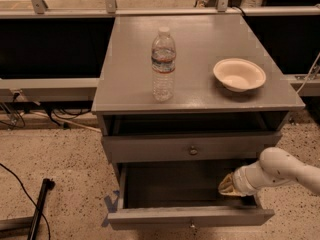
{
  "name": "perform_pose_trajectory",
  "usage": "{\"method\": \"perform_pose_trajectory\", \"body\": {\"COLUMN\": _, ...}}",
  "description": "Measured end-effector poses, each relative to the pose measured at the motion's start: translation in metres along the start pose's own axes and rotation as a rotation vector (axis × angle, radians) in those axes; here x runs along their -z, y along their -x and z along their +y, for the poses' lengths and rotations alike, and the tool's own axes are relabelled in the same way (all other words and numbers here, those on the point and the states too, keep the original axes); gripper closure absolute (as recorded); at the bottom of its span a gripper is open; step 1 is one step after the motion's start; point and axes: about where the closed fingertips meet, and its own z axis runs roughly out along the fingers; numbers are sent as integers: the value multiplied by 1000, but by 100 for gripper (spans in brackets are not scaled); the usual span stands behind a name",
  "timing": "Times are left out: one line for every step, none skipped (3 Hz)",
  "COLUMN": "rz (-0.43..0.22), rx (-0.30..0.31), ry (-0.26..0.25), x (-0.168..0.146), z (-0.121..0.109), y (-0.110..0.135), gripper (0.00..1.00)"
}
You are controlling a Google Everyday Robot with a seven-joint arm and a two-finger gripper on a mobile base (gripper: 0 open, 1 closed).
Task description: Open middle drawer
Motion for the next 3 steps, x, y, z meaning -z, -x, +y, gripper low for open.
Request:
{"method": "perform_pose_trajectory", "body": {"rz": 15, "rx": -18, "ry": 60, "x": -24, "z": 13, "y": -13, "gripper": 100}}
{"method": "perform_pose_trajectory", "body": {"rz": 20, "rx": -18, "ry": 105, "x": -30, "z": 30, "y": -20, "gripper": 100}}
{"method": "perform_pose_trajectory", "body": {"rz": -58, "rx": 32, "ry": 184, "x": -18, "z": 45, "y": -9, "gripper": 100}}
